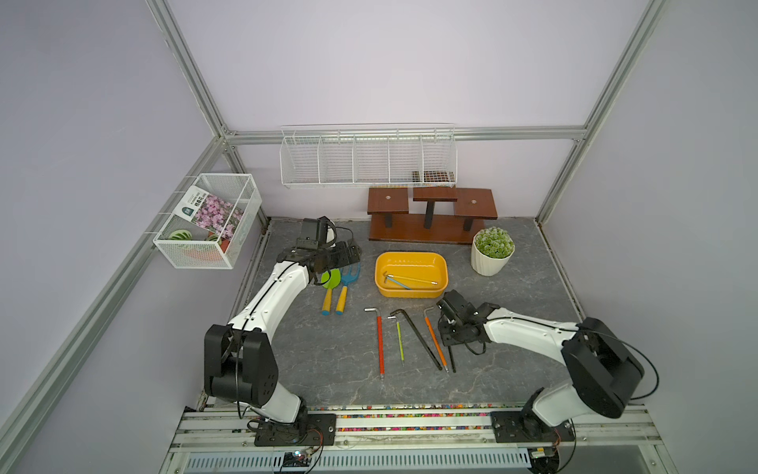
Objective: Put the hex key on the desktop into the storage box
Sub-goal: Pick up the Allen key from the center of the board.
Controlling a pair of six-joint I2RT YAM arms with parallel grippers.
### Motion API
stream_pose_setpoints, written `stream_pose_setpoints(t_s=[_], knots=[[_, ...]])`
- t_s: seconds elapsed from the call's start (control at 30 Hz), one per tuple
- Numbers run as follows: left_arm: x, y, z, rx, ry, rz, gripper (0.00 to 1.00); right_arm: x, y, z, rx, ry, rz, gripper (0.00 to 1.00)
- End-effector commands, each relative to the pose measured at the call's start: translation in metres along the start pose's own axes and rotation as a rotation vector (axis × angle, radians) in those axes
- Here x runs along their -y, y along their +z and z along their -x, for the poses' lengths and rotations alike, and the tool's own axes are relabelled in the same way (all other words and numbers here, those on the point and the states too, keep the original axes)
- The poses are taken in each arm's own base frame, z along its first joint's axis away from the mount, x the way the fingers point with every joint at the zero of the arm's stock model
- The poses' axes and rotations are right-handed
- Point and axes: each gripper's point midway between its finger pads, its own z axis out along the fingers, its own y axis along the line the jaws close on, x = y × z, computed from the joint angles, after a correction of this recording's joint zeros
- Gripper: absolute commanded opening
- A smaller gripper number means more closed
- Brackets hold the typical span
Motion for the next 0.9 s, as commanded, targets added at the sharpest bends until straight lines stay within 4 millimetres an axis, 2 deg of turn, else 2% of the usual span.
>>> stream_pose_setpoints(t_s=[0.0, 0.1, 0.2, 0.3, 0.4, 0.57, 0.63, 0.7, 0.87], knots=[[0.003, -0.006, 0.009, 0.02, -0.001, 0.0, 1.0, -0.004, 0.01, 0.006, 0.005, 0.008, -0.01, 0.45], [-0.005, -0.002, 0.008, 0.033, 0.023, 0.031, 1.0, -0.007, 0.016, 0.0, -0.03, 0.026, -0.004, 0.33], [-0.009, 0.005, 0.006, 0.015, 0.044, 0.049, 1.0, -0.005, 0.015, -0.012, -0.06, 0.063, -0.02, 0.11], [-0.012, 0.009, 0.004, -0.002, 0.04, 0.06, 1.0, 0.0, 0.006, -0.018, -0.042, 0.073, -0.023, 0.04], [-0.009, 0.007, 0.003, -0.03, 0.013, 0.055, 1.0, 0.008, -0.009, -0.014, 0.023, 0.056, -0.034, 0.0], [0.01, -0.007, 0.007, 0.0, 0.038, -0.034, 1.0, 0.016, -0.043, -0.004, 0.092, 0.009, -0.045, 0.0], [0.004, -0.007, 0.007, 0.033, 0.045, -0.016, 1.0, 0.014, -0.061, 0.001, 0.098, -0.007, -0.032, 0.0], [0.007, -0.01, 0.01, 0.028, 0.048, -0.019, 1.0, 0.01, -0.073, 0.006, 0.104, -0.026, -0.01, 0.0], [0.013, -0.005, 0.013, 0.011, 0.037, -0.043, 1.0, 0.003, -0.091, 0.022, 0.146, -0.075, 0.008, 0.0]])
